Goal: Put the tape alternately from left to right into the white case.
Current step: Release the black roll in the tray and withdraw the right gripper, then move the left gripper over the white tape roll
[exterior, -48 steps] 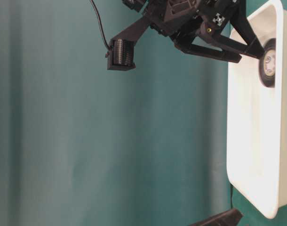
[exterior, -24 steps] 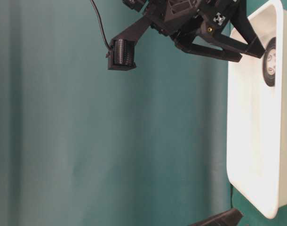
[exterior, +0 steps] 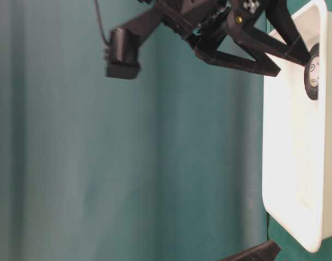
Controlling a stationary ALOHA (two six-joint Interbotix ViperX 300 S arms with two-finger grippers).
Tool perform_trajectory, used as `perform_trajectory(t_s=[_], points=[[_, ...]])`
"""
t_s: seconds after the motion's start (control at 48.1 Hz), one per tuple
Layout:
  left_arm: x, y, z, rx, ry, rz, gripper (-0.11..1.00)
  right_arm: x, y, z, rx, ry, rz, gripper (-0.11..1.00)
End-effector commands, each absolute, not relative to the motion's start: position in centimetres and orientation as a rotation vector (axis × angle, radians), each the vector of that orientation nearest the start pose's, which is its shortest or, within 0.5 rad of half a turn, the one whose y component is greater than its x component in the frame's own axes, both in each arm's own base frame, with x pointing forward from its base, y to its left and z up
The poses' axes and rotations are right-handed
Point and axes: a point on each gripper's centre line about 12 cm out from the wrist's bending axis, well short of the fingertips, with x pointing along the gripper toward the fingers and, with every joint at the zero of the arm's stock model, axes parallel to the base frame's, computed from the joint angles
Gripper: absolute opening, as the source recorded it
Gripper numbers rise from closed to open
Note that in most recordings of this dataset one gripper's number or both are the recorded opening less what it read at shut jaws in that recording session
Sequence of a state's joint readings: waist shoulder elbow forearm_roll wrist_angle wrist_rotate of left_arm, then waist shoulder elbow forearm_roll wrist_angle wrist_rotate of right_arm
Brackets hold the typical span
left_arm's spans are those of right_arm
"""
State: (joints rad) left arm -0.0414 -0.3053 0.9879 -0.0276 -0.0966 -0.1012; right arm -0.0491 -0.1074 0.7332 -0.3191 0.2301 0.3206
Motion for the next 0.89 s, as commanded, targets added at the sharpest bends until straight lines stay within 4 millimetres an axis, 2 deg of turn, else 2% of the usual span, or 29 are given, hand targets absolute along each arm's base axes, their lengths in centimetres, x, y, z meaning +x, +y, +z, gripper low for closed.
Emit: perform_trajectory(t_s=[0.0, 0.187, 0.374, 0.562, 0.874], points=[[30.1, -1.3, 18.3, -0.112, 0.565, -0.004, 0.95, 35.1, -1.1, 18.2, -0.012, 0.798, -0.078, 0.84], [30.1, -1.3, 18.3, -0.112, 0.565, -0.004, 0.95, 35.1, 1.8, 18.3, -0.044, 0.793, 0.0, 0.84], [30.1, -1.3, 18.3, -0.112, 0.563, -0.004, 0.95, 35.0, 3.7, 18.3, -0.065, 0.787, 0.054, 0.84], [30.1, -1.3, 18.3, -0.112, 0.563, -0.004, 0.95, 34.6, 4.7, 18.0, -0.073, 0.796, 0.08, 0.84], [30.1, -1.3, 18.3, -0.115, 0.563, -0.003, 0.95, 34.2, 4.8, 17.5, -0.052, 0.81, 0.073, 0.84]])
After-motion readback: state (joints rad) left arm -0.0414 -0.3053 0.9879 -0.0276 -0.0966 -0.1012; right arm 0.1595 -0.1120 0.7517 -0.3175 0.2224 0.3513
